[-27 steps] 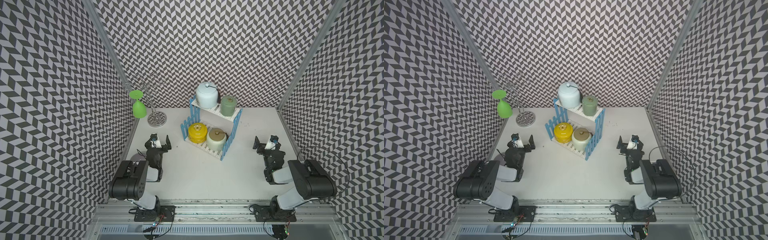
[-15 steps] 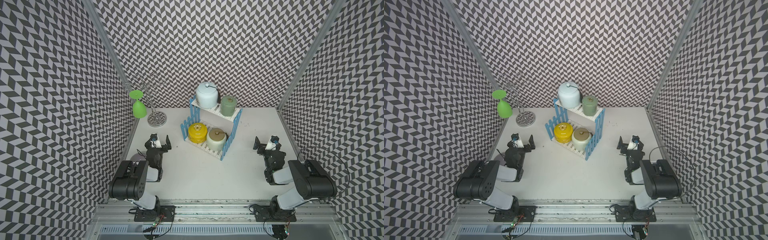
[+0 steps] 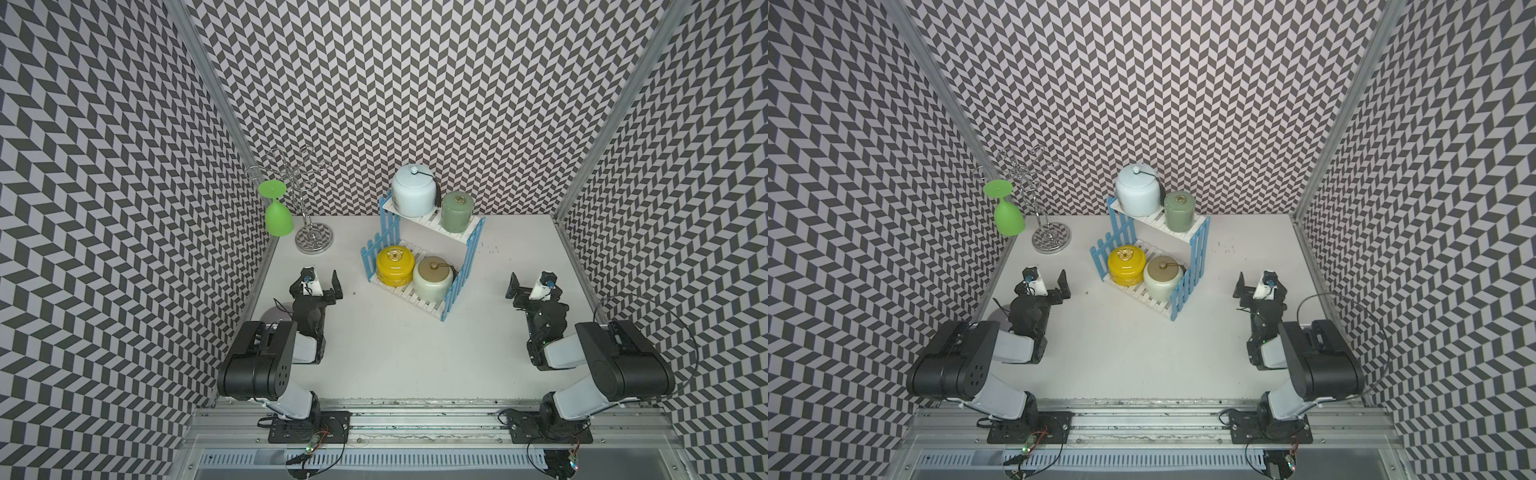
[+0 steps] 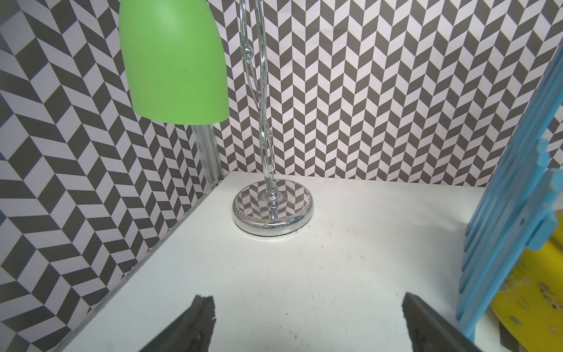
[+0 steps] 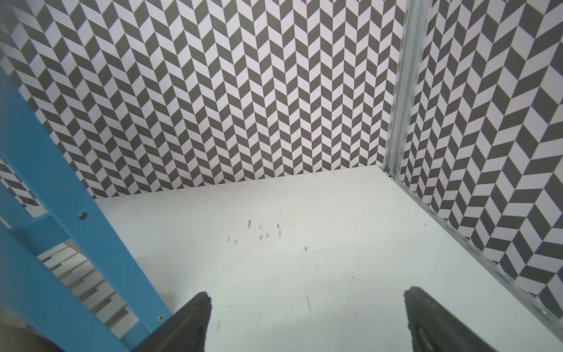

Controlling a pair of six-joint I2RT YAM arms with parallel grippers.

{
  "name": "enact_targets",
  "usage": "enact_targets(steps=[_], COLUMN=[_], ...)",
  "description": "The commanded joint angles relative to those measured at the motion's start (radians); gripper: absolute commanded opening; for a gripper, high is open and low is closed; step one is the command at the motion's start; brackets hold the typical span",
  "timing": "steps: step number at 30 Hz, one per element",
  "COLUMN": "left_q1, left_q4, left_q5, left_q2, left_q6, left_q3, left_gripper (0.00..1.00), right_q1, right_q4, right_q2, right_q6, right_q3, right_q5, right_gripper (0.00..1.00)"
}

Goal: Remove the tea canisters from the shelf
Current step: Adjust the shelf at the center of the board.

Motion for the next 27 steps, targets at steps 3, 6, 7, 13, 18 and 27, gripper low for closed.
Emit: enact_targets(steps=[3,6,7,13,18,27], left_q1=[-0.006,-0.006,-0.006,-0.006,-0.006,0.02], left_q4=[-0.253,-0.395,-0.422,-0.666,-0.923,-1.209], left_q5=[0.068,0.059,0.063,0.144,0.234,0.392], left_q2=[-0.1,-0.126,-0.135,-0.231,-0.325,-0.477], left_q6=[0.031,0.027,0.026,-0.058,-0.086,-0.037], left_q3=[0.097,0.178,0.192,0.303,0.413,0.491], left_gripper=[1.0,1.0,1.0,1.0,1.0,1.0], right_q1=[0.058,0.069,0.075,0.099,0.117,0.118], right_q4=[0.025,-0.189,-0.252,-0.684,-0.866,-1.113], right_q2=[-0.08,-0.174,-0.203,-0.379,-0.497,-0.615], right_q6=[-0.017,-0.013,0.001,0.248,0.437,0.517], right_q3=[-0.003,0.077,0.096,0.229,0.256,0.289], right_q5=[0.179,0.197,0.208,0.209,0.143,-0.172], right_gripper=[1.0,0.99,1.0,1.0,1.0,1.0])
